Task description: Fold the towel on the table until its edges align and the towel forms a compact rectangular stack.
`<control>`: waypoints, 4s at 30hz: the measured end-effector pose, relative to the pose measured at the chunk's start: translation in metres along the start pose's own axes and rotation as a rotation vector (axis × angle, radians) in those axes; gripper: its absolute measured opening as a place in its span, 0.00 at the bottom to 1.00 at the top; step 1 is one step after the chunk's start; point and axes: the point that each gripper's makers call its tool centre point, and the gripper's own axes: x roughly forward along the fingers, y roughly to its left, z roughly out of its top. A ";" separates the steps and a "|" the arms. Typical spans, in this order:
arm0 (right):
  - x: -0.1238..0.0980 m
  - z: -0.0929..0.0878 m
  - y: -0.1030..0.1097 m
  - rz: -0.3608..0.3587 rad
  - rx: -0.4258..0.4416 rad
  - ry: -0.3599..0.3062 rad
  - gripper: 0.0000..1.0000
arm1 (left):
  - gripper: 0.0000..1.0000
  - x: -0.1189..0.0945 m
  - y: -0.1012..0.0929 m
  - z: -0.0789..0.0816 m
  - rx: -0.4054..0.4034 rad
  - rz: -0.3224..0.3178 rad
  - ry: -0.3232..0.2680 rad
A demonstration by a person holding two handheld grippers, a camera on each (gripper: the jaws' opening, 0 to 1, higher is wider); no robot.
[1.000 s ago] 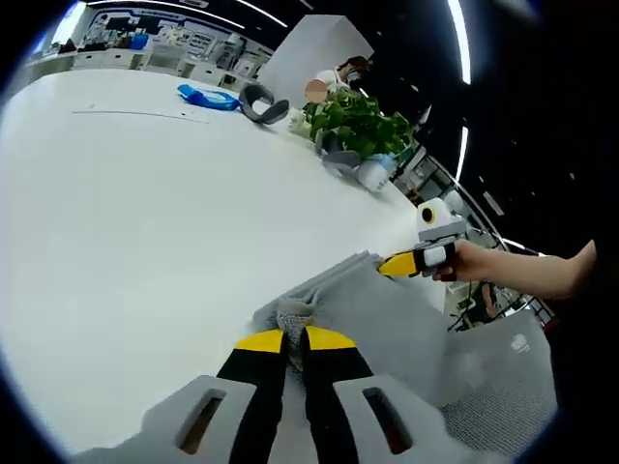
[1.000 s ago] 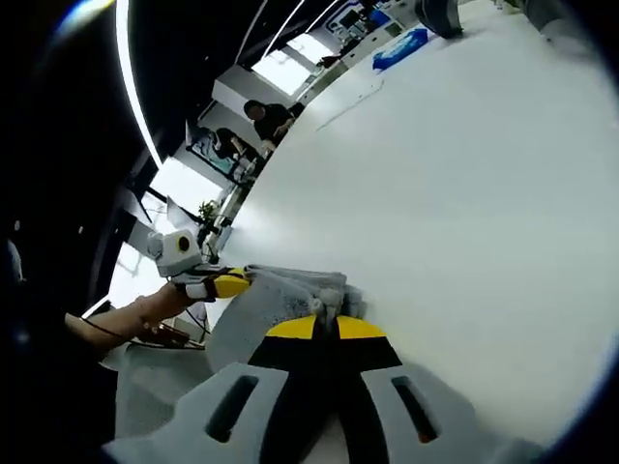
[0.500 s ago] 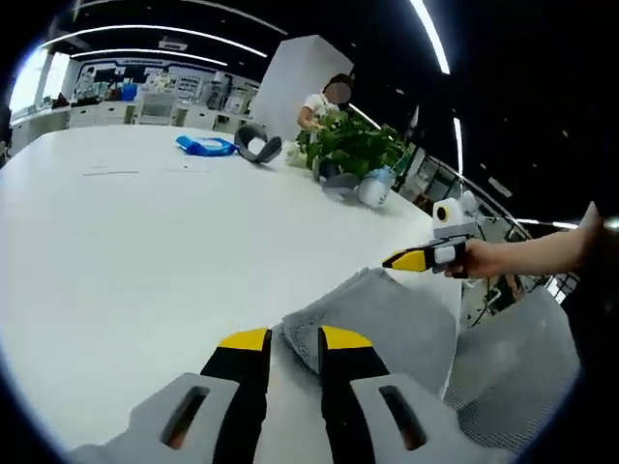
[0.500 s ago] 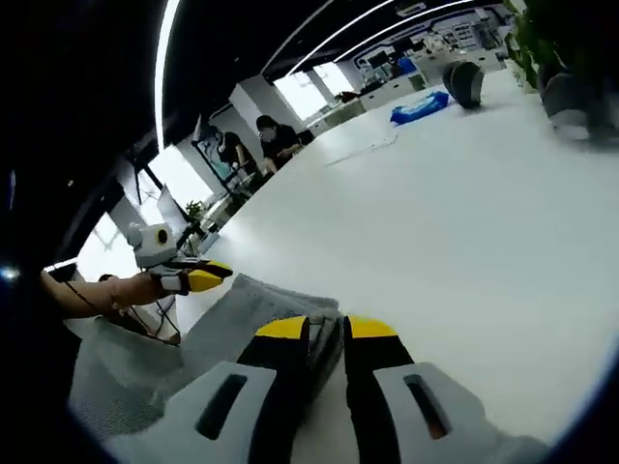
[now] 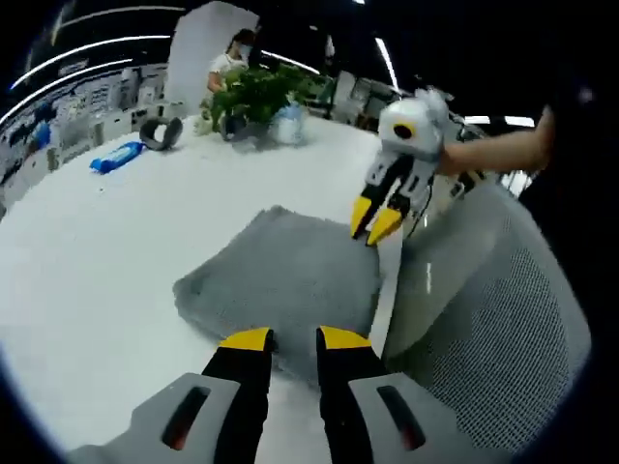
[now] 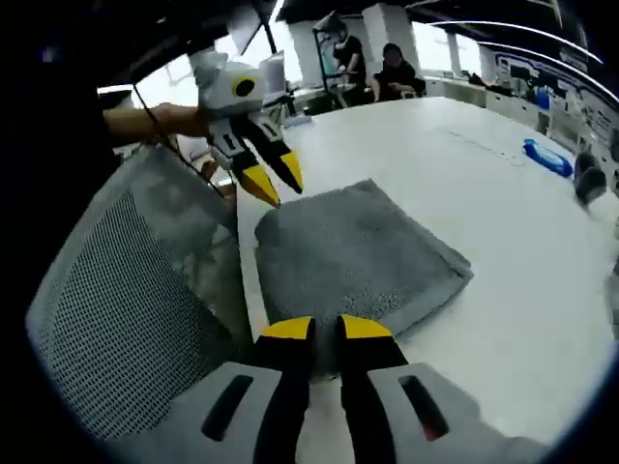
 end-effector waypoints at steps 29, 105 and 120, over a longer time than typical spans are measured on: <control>0.030 -0.007 -0.015 -0.035 0.021 0.091 0.07 | 0.12 0.030 0.019 -0.009 0.185 0.072 0.157; -0.104 0.070 -0.034 -0.453 0.218 -0.506 0.84 | 0.76 -0.137 0.061 0.049 -0.367 0.483 -0.643; -0.116 0.064 -0.019 -0.557 0.165 -0.573 0.99 | 0.99 -0.174 0.042 0.065 -0.292 0.637 -0.837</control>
